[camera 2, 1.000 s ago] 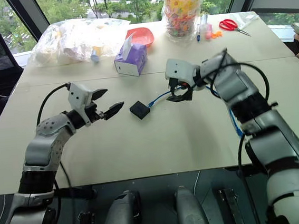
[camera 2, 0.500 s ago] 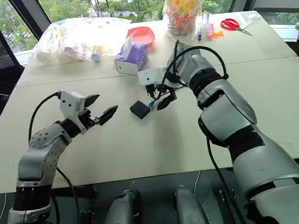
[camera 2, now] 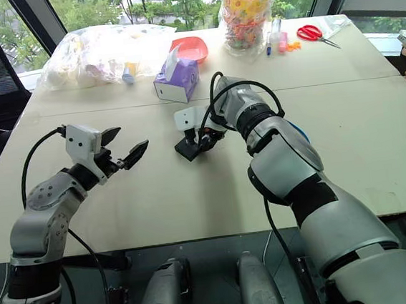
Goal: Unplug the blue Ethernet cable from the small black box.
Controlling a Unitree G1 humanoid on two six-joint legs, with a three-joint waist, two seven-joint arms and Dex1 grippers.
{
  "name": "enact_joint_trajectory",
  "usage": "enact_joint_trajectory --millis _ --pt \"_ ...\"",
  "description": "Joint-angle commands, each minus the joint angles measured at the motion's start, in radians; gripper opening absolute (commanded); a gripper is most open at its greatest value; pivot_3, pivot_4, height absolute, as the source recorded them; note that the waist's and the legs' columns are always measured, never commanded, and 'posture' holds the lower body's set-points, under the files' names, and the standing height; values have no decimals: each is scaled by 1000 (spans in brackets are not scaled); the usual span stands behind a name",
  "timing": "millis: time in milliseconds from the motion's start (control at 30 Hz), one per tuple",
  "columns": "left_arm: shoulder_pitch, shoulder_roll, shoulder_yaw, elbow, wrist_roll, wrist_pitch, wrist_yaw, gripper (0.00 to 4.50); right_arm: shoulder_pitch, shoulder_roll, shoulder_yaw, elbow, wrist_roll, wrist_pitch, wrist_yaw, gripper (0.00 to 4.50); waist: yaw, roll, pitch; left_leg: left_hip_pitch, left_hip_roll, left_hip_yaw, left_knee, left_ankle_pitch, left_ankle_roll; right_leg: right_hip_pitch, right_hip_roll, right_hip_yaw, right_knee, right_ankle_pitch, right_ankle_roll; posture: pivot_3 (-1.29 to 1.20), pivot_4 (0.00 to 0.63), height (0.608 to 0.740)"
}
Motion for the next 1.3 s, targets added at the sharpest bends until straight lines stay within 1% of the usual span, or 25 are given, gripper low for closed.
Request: enact_joint_trajectory --millis 33,133,200,267,300,333,433,533,600,667,767,800,867,1033,1300 --pt "-15 11 22 -33 -11 -1 7 4500 -13 2 -21 3 -16 20 -24 27 0 0 0 0 0 0 0 0 0 0 0 0 0 0 0 0 150 735" --pt "-32 13 18 -21 -22 10 -2 4500 -14 -5 -45 -5 -8 15 -35 27 1 0 0 0 0 0 1 0 0 0 0 0 1 0 0 0 150 735" --pt "-51 2 21 -8 -60 38 -16 4500 -4 -32 -43 -34 -25 -54 -138 27 2 0 0 0 0 0 1 0 0 0 0 0 1 0 0 0 150 735" --pt "-79 -7 28 18 -110 77 -36 4500 33 -84 -39 -104 -57 -203 -349 27 3 0 0 0 0 0 1 0 0 0 0 0 1 0 0 0 150 735" --pt "-88 -7 30 27 -128 91 -44 4500 48 -103 -37 -132 -70 -263 -427 27 4 -1 0 -1 0 0 1 0 0 0 0 0 0 0 0 0 150 735" --pt "-105 -4 24 46 -142 102 -61 4500 78 -130 -40 -176 -80 -273 -486 27 3 -1 0 -1 0 0 1 0 -1 -1 0 0 0 0 0 0 150 735" --pt "-154 8 -3 84 -179 128 -128 4500 240 -216 -78 -422 -79 -263 -575 27 5 -2 0 -2 -1 0 0 0 0 -1 0 1 0 0 0 0 150 735" --pt "-227 12 -23 144 -202 152 -186 4500 529 -331 -150 -958 -140 -140 -604 27 10 -2 0 -2 -1 -1 -1 0 0 -1 0 1 0 -1 1 0 150 735" --pt "-272 19 -39 191 -209 159 -229 4500 661 -341 -208 -1217 -187 -43 -651 27 8 -2 0 -3 -1 -2 -1 0 -1 -1 0 1 0 -1 2 0 150 735" --pt "-306 24 -59 231 -212 161 -279 4500 740 -332 -236 -1378 -242 27 -681 27 -6 -1 1 -2 -1 -1 0 0 -1 -3 0 2 1 -1 3 0 150 735" --pt "-366 6 -93 289 -231 169 -358 4500 822 -319 -254 -1565 -298 -3 -782 27 -17 -1 1 -1 -1 -1 0 2 -3 -3 1 2 3 -1 2 0 150 735" --pt "-382 0 -102 305 -241 175 -382 4500 835 -321 -252 -1594 -325 -11 -807 27 -18 -2 0 0 -1 -2 0 3 -4 -2 2 2 3 -1 2 0 150 735" --pt "-404 -6 -121 335 -233 163 -418 4500 856 -330 -241 -1621 -363 -4 -808 27 -18 -2 0 0 -1 -3 1 3 -4 0 2 2 2 -1 2 0 150 735" --pt "-462 -44 -125 407 -227 133 -436 4500 900 -340 -229 -1647 -364 -29 -788 27 -14 -3 1 0 -1 -3 4 3 -4 2 2 2 1 -1 2 0 150 735" --pt "-448 -58 -113 371 -249 155 -445 4500 905 -343 -223 -1627 -371 -45 -761 27 -17 -5 2 0 -1 -4 4 3 -4 2 2 2 2 -1 2 0 150 735"
